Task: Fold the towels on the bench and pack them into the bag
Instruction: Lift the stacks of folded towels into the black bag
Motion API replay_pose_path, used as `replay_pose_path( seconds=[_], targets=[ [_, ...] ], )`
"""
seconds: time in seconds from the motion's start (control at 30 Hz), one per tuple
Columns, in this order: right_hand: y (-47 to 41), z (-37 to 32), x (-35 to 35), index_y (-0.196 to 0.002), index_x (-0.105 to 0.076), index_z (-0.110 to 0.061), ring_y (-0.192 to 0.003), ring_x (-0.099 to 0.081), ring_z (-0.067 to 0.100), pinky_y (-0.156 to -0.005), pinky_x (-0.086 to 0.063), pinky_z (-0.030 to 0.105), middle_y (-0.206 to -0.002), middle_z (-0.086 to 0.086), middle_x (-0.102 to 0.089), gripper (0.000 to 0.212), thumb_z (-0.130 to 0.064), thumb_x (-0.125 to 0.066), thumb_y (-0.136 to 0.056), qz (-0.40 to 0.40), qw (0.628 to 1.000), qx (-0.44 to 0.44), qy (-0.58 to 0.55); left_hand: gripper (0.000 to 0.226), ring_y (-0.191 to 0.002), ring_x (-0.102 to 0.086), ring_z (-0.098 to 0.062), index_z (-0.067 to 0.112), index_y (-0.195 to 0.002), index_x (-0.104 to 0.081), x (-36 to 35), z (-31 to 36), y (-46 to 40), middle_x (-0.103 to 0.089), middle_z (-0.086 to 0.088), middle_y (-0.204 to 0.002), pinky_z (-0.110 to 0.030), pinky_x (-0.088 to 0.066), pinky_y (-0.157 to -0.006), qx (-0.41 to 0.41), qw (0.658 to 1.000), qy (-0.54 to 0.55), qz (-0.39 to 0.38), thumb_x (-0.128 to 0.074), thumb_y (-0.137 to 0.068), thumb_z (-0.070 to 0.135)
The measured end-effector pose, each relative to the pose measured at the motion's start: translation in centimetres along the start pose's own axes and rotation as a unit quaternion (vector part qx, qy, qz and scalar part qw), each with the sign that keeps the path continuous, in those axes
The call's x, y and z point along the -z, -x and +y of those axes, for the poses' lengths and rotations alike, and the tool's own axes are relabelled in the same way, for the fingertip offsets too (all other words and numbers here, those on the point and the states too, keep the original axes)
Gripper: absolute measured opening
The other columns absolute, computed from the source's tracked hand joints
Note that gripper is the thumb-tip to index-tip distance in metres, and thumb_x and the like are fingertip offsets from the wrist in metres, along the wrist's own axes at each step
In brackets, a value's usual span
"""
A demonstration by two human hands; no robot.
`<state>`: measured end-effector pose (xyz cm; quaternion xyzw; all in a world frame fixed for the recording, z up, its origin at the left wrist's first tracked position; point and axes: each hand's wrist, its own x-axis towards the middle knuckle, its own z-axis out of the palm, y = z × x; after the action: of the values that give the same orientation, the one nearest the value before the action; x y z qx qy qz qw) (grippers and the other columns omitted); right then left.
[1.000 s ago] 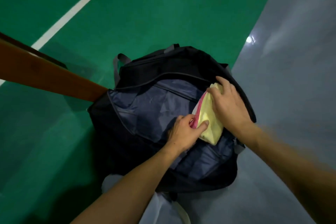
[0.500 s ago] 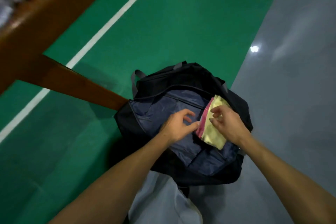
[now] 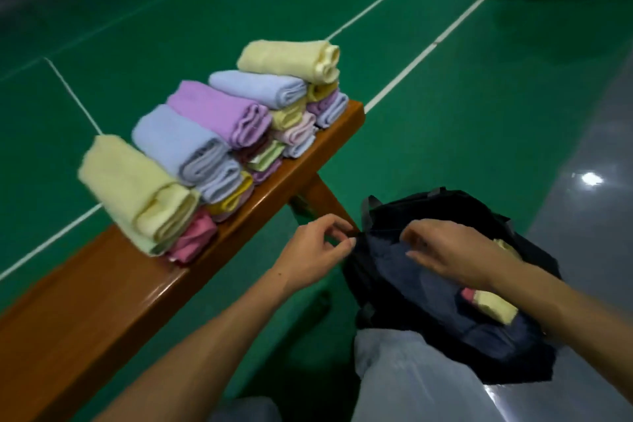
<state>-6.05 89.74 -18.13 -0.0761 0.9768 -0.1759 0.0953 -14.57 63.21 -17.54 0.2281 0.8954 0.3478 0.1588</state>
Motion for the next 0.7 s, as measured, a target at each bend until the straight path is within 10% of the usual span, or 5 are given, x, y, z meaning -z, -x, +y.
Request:
replay_pose_path(
  seconds=[0.2, 0.4, 0.7],
  targets=[
    [-1.3, -12.3, 4.4, -0.12, -0.06, -0.035, -0.104, -0.068, 0.014, -0.088, -0.056, 0.041, -0.113, -0.012, -0.071, 0.026, -0.049, -0.065, -0.098, 0.041, 0.995, 0.079, -0.047, 0.016, -0.073, -0.07, -0.015, 0.032, -0.112, -0.071, 9.7, 1.7, 9.7, -0.073, 0.013, -0.097, -0.043, -0.059, -0.073, -0.032, 0.992, 0.034, 0.119, -0.071, -0.098, 0.037],
    [-3.9, -23.0, 3.0, -0.127, -0.057, -0.032, -0.101, -0.065, 0.003, -0.089, -0.055, 0.035, -0.113, -0.015, -0.067, 0.033, -0.048, -0.065, -0.099, 0.096, 0.969, 0.119, -0.194, 0.007, -0.071, -0.068, -0.013, 0.02, -0.104, -0.074, 15.2, -1.3, 15.6, -0.072, 0.01, -0.083, -0.024, -0.051, -0.062, -0.064, 0.955, 0.03, 0.287, -0.072, -0.1, 0.025],
    [-8.8, -35.9, -2.9, -0.15, -0.033, -0.033, -0.113, -0.054, 0.024, -0.096, -0.046, 0.037, -0.138, 0.001, -0.036, 0.066, -0.057, -0.063, -0.096, 0.163, 0.869, -0.059, -0.464, 0.04, -0.097, -0.06, -0.008, 0.028, -0.118, -0.058, 24.0, -12.8, 12.5, -0.06, 0.007, -0.115, -0.04, -0.057, -0.084, 0.089, 0.873, -0.013, 0.479, -0.071, -0.09, 0.054]
  ],
)
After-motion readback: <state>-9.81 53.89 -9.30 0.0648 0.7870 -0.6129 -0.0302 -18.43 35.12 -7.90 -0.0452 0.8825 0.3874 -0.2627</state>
